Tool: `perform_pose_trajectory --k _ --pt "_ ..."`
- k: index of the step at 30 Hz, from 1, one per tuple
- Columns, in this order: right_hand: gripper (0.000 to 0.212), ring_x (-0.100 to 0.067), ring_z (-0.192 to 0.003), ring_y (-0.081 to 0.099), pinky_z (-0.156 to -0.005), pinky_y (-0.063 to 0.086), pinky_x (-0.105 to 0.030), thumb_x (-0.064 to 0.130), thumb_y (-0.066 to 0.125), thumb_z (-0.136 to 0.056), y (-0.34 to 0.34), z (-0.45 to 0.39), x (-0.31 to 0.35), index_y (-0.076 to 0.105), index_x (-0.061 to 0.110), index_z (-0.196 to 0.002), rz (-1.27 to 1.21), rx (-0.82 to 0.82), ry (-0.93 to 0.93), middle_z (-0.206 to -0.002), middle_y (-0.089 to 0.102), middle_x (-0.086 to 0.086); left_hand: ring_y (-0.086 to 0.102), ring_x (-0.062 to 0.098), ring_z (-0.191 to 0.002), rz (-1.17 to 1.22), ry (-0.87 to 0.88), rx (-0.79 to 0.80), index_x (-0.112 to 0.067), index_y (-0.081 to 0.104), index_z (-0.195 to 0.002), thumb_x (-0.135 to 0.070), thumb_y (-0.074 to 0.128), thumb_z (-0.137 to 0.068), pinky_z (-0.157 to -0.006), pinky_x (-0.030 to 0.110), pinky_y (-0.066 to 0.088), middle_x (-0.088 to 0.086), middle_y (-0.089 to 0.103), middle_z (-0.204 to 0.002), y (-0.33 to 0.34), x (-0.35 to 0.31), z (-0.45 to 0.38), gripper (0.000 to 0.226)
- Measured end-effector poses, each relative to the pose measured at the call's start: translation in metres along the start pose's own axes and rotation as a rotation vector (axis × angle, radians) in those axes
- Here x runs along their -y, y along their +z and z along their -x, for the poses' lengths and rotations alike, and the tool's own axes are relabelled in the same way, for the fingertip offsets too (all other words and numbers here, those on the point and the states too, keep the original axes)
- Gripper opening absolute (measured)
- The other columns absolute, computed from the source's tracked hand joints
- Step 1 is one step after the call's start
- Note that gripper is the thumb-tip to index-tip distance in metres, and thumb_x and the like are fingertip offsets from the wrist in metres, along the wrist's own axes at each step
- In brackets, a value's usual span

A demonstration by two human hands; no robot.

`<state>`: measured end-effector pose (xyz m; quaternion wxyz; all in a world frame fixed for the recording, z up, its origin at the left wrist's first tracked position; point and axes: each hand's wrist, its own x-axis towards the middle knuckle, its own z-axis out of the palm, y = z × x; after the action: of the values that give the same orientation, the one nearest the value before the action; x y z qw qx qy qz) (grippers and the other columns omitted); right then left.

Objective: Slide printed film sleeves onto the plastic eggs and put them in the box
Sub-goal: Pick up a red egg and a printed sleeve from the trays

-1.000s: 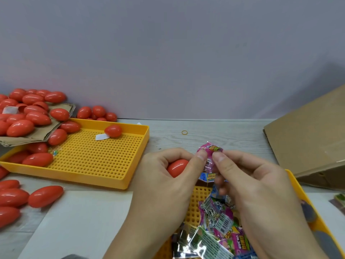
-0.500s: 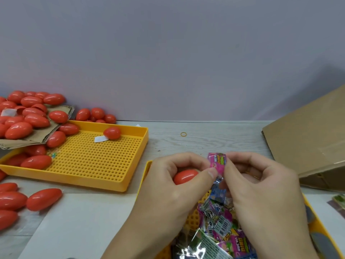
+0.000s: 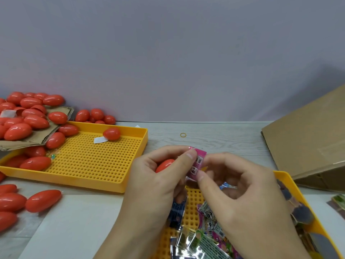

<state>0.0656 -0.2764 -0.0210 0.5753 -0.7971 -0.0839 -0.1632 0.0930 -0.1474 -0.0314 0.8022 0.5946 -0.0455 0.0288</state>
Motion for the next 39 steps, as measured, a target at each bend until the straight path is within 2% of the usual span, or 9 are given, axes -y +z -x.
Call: perform_pose_trajectory --k 3,6,12,16,22,27,30,36,39 --pt "0.03 -0.012 -0.054 0.058 -0.051 0.05 -0.032 0.037 0.055 -0.079 0.001 0.0 -0.003 0.067 0.061 -0.093 0.025 0.065 0.028 -0.068 0.064 -0.003 0.037 0.011 -0.039 -0.001 0.008 0.017 -0.014 0.078 -0.079 -0.026 0.077 -0.069 -0.039 0.021 0.035 -0.002 0.044 -0.047 0.0 -0.001 0.001 0.017" --pt "0.044 -0.007 -0.043 0.049 -0.045 0.04 -0.02 0.032 0.054 -0.078 0.002 -0.002 -0.007 0.065 0.044 -0.12 -0.133 0.121 0.153 -0.063 0.064 -0.007 0.034 0.012 -0.037 -0.052 -0.014 0.048 -0.012 0.077 -0.076 -0.026 0.075 -0.069 -0.038 0.022 0.033 -0.002 0.041 -0.044 0.002 0.0 0.002 0.015" --pt "0.044 -0.013 -0.023 0.027 -0.033 0.027 -0.01 0.01 0.052 -0.065 -0.011 -0.006 0.001 0.076 0.025 -0.099 -0.704 0.159 0.262 -0.04 0.047 -0.015 0.043 0.002 -0.04 -0.257 0.026 0.076 -0.026 0.08 -0.082 -0.03 0.068 -0.072 -0.045 0.019 0.036 -0.011 0.051 -0.044 0.006 0.001 0.005 0.017" --pt "0.042 -0.012 -0.024 0.028 -0.032 0.027 -0.01 0.013 0.056 -0.061 -0.012 -0.007 0.001 0.078 0.026 -0.095 -0.691 0.237 0.273 -0.04 0.045 -0.012 0.033 0.012 -0.04 -0.15 -0.02 0.08 -0.034 0.079 -0.098 -0.016 0.055 -0.071 -0.041 0.025 0.032 0.001 0.042 -0.045 0.006 -0.002 0.005 0.04" --pt "0.038 -0.012 -0.027 0.029 -0.032 0.026 -0.014 0.016 0.054 -0.068 -0.007 -0.008 -0.004 0.076 0.036 -0.092 -0.573 0.239 0.332 -0.042 0.047 -0.01 0.028 0.013 -0.04 0.007 -0.052 0.079 -0.028 0.077 -0.107 -0.01 0.057 -0.07 -0.039 0.023 0.034 0.003 0.035 -0.047 0.003 -0.004 0.003 0.046" --pt "0.026 -0.013 -0.029 0.03 -0.035 0.027 -0.013 0.022 0.061 -0.073 -0.009 -0.008 -0.003 0.078 0.025 -0.092 -0.632 0.159 0.277 -0.041 0.044 -0.006 0.036 0.007 -0.038 -0.191 -0.008 0.115 -0.025 0.08 -0.089 -0.022 0.06 -0.074 -0.043 0.022 0.033 -0.011 0.042 -0.043 0.006 -0.002 0.006 0.025" --pt "0.027 -0.013 -0.03 0.03 -0.033 0.025 -0.015 0.021 0.062 -0.069 -0.01 -0.009 -0.004 0.078 0.02 -0.091 -0.713 0.091 0.292 -0.042 0.042 -0.007 0.048 -0.002 -0.04 -0.272 0.052 0.135 -0.027 0.079 -0.082 -0.023 0.061 -0.076 -0.047 0.01 0.038 -0.015 0.053 -0.044 0.009 -0.002 0.007 0.02" --pt "0.034 -0.012 -0.028 0.026 -0.031 0.021 -0.014 0.005 0.066 -0.058 -0.011 -0.009 -0.001 0.079 0.019 -0.087 -0.769 0.09 0.352 -0.044 0.043 -0.008 0.039 0.007 -0.043 -0.272 0.09 0.118 -0.024 0.073 -0.078 -0.043 0.074 -0.071 -0.048 0.029 0.038 -0.008 0.048 -0.049 0.008 -0.006 0.009 0.02" --pt "0.033 -0.013 -0.029 0.027 -0.031 0.018 -0.014 0.024 0.076 -0.049 -0.01 -0.009 0.001 0.069 0.004 -0.074 -0.749 0.075 0.365 -0.046 0.044 -0.007 0.042 0.008 -0.043 -0.332 0.134 0.083 -0.024 0.072 -0.073 -0.043 0.076 -0.07 -0.047 0.022 0.039 -0.003 0.053 -0.052 0.009 -0.006 0.009 0.02"
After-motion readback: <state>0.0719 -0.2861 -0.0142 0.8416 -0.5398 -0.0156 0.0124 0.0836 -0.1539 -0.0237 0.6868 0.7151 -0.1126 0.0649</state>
